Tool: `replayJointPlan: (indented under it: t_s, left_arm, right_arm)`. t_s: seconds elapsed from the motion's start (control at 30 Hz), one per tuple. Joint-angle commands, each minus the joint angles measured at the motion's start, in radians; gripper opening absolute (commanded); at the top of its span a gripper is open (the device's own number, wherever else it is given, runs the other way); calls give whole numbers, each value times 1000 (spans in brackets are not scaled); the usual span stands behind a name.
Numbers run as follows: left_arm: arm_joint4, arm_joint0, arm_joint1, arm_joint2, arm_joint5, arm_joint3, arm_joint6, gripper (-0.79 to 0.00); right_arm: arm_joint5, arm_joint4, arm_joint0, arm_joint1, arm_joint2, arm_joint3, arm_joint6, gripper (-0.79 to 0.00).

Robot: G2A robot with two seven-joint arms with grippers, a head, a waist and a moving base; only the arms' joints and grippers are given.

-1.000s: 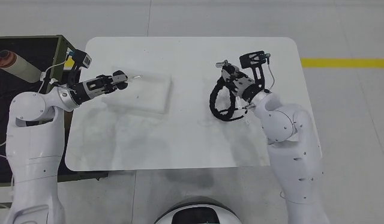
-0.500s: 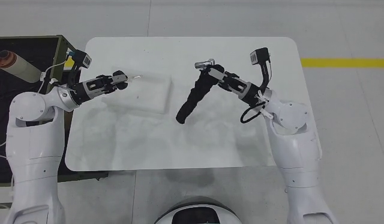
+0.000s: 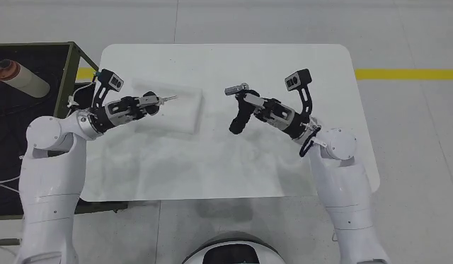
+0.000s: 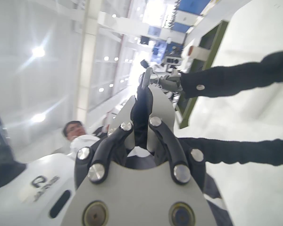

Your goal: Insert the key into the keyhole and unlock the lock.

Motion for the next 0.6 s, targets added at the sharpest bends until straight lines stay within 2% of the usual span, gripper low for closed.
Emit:
replayJointPlan:
  t_s: [0.0, 0.1, 0.23, 0.57]
  left_arm:
    - [-96, -25, -5, 40, 57, 32, -45, -785]
    - [-140, -52, -11, 93, 74, 65, -90, -785]
    - [-186, -78, -17, 131, 86, 94, -142, -785]
    - [-184, -83, -17, 131, 73, 100, -152, -785]
  right_arm:
    - [37, 121, 17, -1, -11, 40, 47, -785]
    - [71, 216, 39, -5, -33, 87, 85, -785]
    - [81, 265, 60, -7, -57, 126, 108, -785]
    - [77, 268, 65, -7, -63, 131, 118, -785]
